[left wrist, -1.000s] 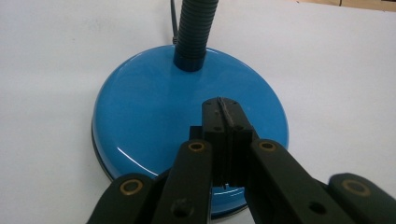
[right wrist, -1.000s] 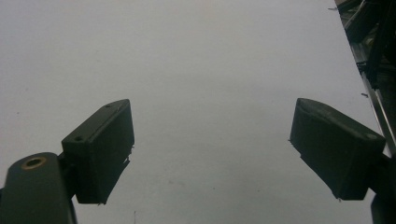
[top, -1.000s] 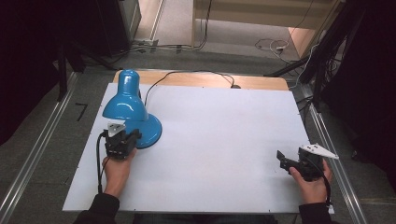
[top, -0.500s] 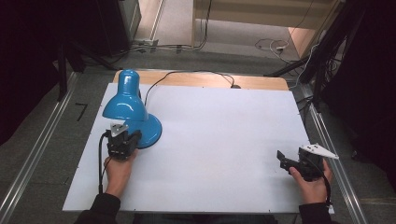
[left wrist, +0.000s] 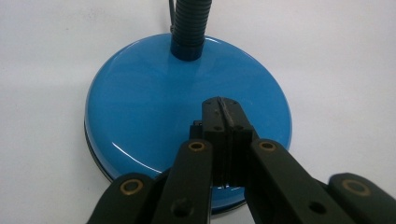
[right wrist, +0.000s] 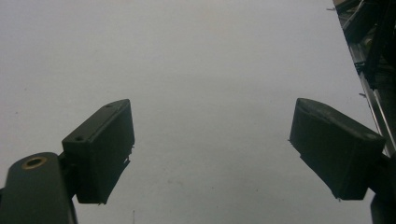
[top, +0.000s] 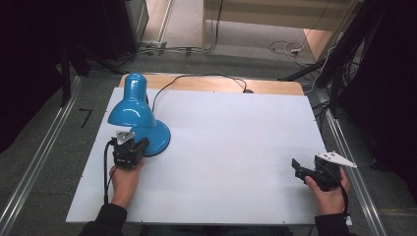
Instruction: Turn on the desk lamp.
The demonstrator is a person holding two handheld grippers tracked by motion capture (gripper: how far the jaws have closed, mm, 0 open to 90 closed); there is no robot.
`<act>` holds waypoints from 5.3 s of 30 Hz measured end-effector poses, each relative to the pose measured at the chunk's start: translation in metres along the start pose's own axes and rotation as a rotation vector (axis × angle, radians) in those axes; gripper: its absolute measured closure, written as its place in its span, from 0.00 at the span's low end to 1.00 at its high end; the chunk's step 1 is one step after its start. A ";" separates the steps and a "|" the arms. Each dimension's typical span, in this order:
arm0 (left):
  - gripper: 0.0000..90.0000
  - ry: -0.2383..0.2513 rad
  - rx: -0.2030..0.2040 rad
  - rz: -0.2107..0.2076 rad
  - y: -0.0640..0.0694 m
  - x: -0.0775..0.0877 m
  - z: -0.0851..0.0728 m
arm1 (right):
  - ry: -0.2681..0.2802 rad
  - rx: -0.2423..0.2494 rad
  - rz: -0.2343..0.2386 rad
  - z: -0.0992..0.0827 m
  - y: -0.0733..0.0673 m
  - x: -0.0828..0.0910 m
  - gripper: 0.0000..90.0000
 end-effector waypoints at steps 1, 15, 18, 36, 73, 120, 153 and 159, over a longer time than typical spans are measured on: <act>1.00 -0.001 0.004 0.001 0.000 0.000 0.000 | -0.002 -0.001 0.000 0.000 0.000 0.000 0.14; 1.00 -0.018 0.021 -0.004 -0.002 0.001 -0.002 | -0.002 0.001 0.000 0.000 0.000 0.000 0.14; 1.00 -0.013 0.022 -0.007 -0.002 0.001 -0.002 | -0.001 0.001 0.000 0.000 0.000 0.000 0.14; 0.95 0.032 0.031 -0.005 -0.002 0.008 -0.001 | 0.000 0.002 0.000 0.000 0.000 0.000 0.14; 0.44 0.045 -0.023 0.076 0.002 0.013 0.000 | -0.005 0.003 0.001 -0.001 0.000 0.001 0.14; 0.24 0.026 -0.021 0.093 0.001 0.030 -0.002 | -0.005 0.007 -0.007 -0.001 0.000 0.002 0.14; 0.24 0.021 -0.013 0.071 0.004 0.046 -0.007 | -0.003 0.009 -0.009 -0.001 0.000 0.003 0.14; 0.24 0.016 -0.016 0.071 0.003 0.048 -0.009 | -0.005 0.007 -0.008 -0.001 0.000 0.003 0.14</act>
Point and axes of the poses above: each handheld gripper's, and its own axes: x roughly backward along the jaws, z roughly out of its top, y roughly to its right, the point moved 1 cm from there along -x, roughly forward along the jaws, and after that the axes turned 1 degree about -z, right-handed, at the moved point
